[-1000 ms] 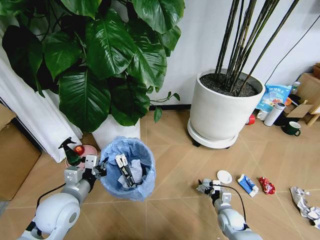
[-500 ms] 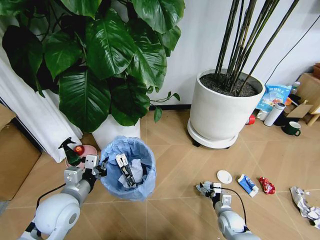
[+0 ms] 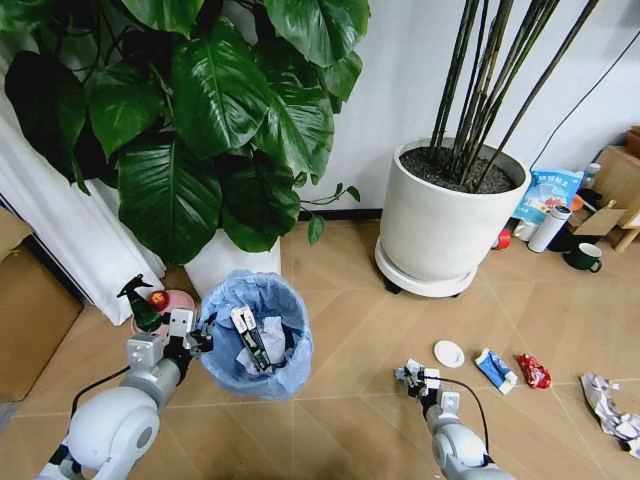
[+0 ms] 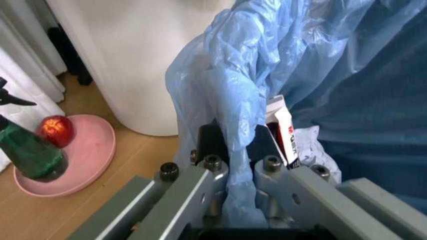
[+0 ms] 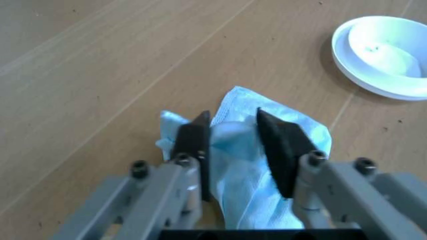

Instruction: Pick up the trash bin and place the garbage on the floor into it.

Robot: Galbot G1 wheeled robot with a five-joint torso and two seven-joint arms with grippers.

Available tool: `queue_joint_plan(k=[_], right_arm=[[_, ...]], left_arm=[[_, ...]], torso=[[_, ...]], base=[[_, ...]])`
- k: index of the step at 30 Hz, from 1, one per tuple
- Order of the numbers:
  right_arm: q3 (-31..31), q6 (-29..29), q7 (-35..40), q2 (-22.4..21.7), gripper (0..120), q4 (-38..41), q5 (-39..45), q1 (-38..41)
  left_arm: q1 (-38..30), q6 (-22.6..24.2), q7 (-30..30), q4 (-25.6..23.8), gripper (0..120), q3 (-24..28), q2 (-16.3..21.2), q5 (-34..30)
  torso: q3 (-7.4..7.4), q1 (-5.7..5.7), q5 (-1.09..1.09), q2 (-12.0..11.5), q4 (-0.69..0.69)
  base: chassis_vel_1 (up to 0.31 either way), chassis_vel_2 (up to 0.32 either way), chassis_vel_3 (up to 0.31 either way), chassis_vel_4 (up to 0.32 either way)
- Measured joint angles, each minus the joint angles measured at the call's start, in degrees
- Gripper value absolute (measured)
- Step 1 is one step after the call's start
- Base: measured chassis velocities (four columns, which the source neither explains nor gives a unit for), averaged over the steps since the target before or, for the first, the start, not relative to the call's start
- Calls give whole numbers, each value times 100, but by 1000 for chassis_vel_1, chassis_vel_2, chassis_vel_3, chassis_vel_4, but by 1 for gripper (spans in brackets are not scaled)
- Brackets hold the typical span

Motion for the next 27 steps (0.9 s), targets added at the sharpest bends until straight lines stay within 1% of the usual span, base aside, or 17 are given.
queue_joint_plan(k=[2,3,6,18,23,27], right_arm=[[46,25,-22,17,14,-18,-11,-29],[46,25,-22,17,14,-18,-11,-29],[88,48,-37,43,0,-46,-18,-45],[204,125,-58,113,0,5,-60,-36],[237,140,-52,97,0,349,-92,-115],[238,148,-18,-4,0,813,-164,-243]], left_arm=[[2,0,0,-2,0,1,-1,3],[2,0,0,-2,0,1,-1,3],[-5,-2,0,-6,0,5,2,3],[-8,-5,8,-28,0,1,29,-2],[-11,-9,27,-28,0,0,40,-4],[-22,-13,48,-23,0,6,37,-4]], torso=[[0,0,0,0,0],[0,0,0,0,0],[0,0,0,0,0],[0,0,0,0,0],[0,0,1,0,0],[0,0,0,0,0]], base=[[0,0,0,0],[0,0,0,0],[0,0,0,0],[0,0,0,0],[0,0,0,0],[0,0,0,0]])
